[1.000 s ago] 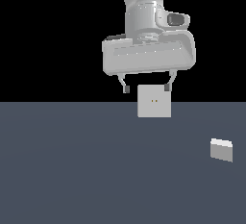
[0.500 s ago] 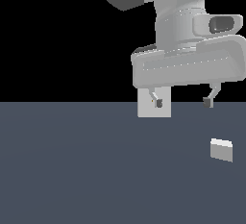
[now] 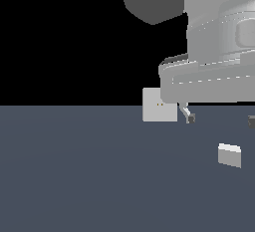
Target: Plug the charger into the wall socket.
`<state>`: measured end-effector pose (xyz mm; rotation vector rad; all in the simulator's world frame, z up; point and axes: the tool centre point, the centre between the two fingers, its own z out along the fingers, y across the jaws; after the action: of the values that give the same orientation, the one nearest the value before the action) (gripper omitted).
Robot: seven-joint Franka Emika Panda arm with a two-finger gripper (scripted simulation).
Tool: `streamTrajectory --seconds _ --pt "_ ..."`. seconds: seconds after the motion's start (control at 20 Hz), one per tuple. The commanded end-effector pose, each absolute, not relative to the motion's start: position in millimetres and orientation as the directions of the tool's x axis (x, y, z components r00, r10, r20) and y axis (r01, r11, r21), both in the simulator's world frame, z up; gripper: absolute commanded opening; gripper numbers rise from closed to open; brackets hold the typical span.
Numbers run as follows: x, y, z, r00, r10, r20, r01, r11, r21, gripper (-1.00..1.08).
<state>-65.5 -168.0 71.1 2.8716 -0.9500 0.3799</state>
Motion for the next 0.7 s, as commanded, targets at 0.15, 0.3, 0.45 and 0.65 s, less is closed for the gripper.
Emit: streamTrajectory --seconds 0.15,0.3,0.45,0.65 --pt "-73.1 -178.6 64.2 0.741 -0.609 0.283 -0.636 -0.772 0.002 1.00" --pt "-74.5 -180.3 62.4 0.734 -0.616 0.286 -0.643 -0.766 0.000 1.00" --pt "-74.3 -179.8 62.4 0.736 -0.614 0.284 -0.641 -0.768 0.001 1.00" --pt "-74.6 -179.8 55.3 0.736 -0.615 0.284 -0.641 -0.767 0.001 1.00"
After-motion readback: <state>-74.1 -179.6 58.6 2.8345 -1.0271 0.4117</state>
